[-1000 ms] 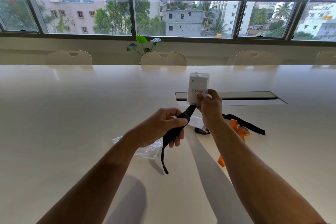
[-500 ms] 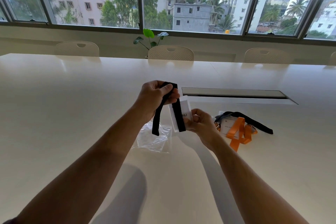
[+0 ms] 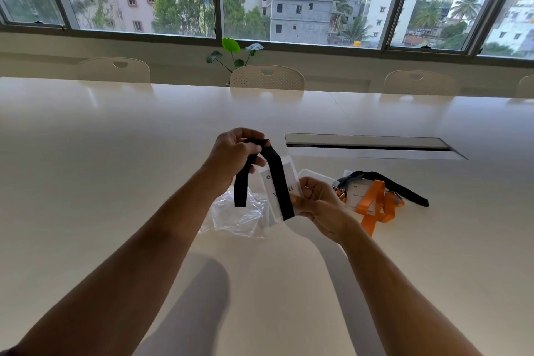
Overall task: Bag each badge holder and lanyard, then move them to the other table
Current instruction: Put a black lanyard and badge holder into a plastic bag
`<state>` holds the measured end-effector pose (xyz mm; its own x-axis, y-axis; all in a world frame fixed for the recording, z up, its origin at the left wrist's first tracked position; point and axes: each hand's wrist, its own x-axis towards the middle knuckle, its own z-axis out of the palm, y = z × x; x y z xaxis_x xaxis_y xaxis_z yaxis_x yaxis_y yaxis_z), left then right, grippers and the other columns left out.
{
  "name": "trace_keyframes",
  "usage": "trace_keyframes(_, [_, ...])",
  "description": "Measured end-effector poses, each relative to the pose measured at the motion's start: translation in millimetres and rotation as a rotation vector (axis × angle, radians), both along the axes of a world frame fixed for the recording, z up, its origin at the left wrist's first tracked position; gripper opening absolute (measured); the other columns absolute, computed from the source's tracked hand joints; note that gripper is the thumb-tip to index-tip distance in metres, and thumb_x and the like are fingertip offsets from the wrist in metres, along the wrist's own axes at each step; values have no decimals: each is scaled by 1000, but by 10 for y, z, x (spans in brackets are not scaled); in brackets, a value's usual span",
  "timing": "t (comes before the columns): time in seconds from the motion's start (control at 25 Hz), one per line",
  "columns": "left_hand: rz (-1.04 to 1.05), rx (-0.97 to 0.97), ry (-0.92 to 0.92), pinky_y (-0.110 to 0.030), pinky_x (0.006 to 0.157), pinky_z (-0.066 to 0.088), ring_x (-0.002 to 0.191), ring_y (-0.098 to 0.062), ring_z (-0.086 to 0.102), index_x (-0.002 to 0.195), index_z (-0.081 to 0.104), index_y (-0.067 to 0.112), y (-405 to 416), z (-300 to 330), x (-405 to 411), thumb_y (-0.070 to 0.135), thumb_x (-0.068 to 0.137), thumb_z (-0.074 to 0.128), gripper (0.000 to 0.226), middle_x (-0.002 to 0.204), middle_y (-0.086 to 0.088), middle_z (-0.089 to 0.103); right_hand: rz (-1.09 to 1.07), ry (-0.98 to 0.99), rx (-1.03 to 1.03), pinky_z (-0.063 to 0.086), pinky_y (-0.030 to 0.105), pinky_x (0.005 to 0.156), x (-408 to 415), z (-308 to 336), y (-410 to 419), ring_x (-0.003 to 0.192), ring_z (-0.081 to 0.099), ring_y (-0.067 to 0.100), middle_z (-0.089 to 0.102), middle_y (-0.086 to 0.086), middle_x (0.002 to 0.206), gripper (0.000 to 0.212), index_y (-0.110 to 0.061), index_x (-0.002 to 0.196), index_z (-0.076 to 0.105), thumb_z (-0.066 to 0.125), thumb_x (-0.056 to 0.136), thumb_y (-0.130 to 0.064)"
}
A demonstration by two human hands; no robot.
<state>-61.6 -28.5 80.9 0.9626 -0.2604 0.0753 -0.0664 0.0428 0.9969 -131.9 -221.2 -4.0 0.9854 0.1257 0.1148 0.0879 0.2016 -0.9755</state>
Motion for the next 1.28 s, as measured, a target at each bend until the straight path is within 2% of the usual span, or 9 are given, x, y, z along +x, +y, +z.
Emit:
trace_keyframes(0.12, [-19, 164, -68, -23, 45, 40, 50, -13, 55, 86, 71, 7, 29, -52, 32, -8, 81, 54, 23, 75, -6, 70, 33, -26, 44, 57, 36, 76, 7, 26, -12, 76, 65, 22, 67, 10, 83, 18, -2, 95, 59, 62, 77, 3])
trace_keyframes(0.28, [-179, 230, -103, -20, 45, 35, 48, -9, 44, 94, 68, 9, 68, -143, 14, -9, 82, 59, 24, 63, 1, 60, 70, -63, 111, 60, 35, 74, 57, 87, -6, 77, 69, 20, 71, 8, 84, 20, -2, 96, 58, 61, 77, 5])
trace_keyframes(0.4, [-176, 265, -176, -18, 45, 36, 44, -6, 42, 97, 66, 9, 3, -214, -11, -9, 83, 57, 25, 56, 12, 59, 95, -94, 144, 61, 34, 74, 92, 121, 2, 81, 71, 20, 74, 6, 86, 20, -2, 97, 58, 59, 79, 7])
trace_keyframes(0.52, [-141, 260, -217, -18, 44, 37, 43, -6, 48, 100, 67, 12, -69, -280, -43, -6, 86, 53, 27, 57, 8, 62, 59, -109, 196, 61, 35, 75, 122, 150, 33, 84, 71, 24, 73, 11, 90, 20, 1, 98, 57, 59, 79, 7])
trace_keyframes(0.68, [-136, 264, -263, -14, 45, 42, 49, -9, 57, 98, 59, 27, -126, -395, -83, 1, 84, 64, 30, 70, 2, 71, -100, -118, 265, 59, 45, 84, 177, 152, 36, 93, 68, 33, 66, 20, 100, 17, 1, 99, 55, 59, 83, 6])
trace_keyframes(0.84, [-141, 308, -209, -15, 50, 46, 52, -10, 61, 107, 51, 25, -162, -569, -99, 14, 80, 75, 38, 69, -1, 72, -226, -88, 305, 60, 36, 79, 207, 153, 21, 92, 70, 28, 70, 11, 93, 18, -5, 96, 59, 57, 86, 10])
trace_keyframes(1.0, [-164, 250, -118, -12, 55, 46, 59, -5, 67, 101, 58, 21, -219, -651, -151, 8, 80, 74, 29, 69, 3, 73, -386, -57, 240, 55, 35, 79, 250, 125, 43, 85, 68, 21, 70, 2, 82, 15, -11, 89, 64, 63, 85, 4])
trace_keyframes(1.16, [-195, 199, 33, -7, 50, 42, 55, 3, 62, 101, 68, 8, -232, -679, -219, 4, 84, 68, 17, 65, 9, 70, -407, -23, 358, 58, 36, 74, 266, 67, 83, 84, 70, 21, 71, 5, 85, 12, -9, 91, 59, 60, 90, 3])
trace_keyframes(1.28, [-179, 255, 74, -8, 47, 39, 50, 4, 55, 96, 71, 11, -265, -711, -279, 7, 87, 63, 13, 61, 9, 65, -410, 12, 408, 59, 35, 71, 273, 25, 133, 86, 71, 23, 68, 11, 94, 10, -7, 94, 54, 56, 92, 3])
